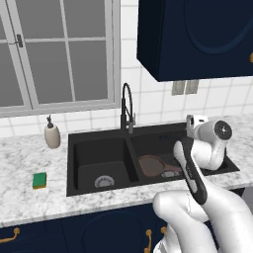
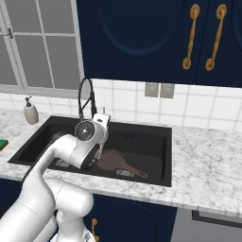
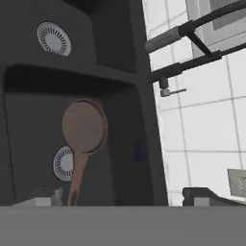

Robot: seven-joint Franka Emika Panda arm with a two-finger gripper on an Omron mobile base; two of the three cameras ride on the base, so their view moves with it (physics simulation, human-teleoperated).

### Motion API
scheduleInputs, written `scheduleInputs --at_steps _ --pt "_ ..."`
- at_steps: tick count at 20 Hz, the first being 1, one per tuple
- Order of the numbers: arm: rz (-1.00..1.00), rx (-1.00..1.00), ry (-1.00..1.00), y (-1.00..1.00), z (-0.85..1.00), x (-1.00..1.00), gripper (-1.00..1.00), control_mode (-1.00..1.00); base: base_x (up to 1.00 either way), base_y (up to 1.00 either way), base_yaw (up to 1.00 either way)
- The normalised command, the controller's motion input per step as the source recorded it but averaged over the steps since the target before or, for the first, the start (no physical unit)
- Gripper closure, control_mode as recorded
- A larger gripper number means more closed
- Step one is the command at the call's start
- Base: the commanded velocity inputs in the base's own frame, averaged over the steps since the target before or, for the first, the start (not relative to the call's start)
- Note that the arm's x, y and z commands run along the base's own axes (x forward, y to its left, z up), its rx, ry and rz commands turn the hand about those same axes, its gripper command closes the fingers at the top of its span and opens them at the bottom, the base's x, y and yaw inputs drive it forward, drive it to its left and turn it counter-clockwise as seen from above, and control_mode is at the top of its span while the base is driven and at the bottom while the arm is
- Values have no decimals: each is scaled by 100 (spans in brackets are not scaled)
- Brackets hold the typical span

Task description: Pick the pan and sponge and place them into the sink. Then turn on the water.

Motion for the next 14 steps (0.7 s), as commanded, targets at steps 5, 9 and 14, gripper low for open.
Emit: scheduleInputs --at_steps 5,9,14 --pt "23 -21 12 53 74 -37 -100 -100 0 0 0" --pt "21 -23 3 76 67 -30 -100 -100 0 0 0" --pt "27 -21 2 90 57 -28 -100 -100 0 0 0"
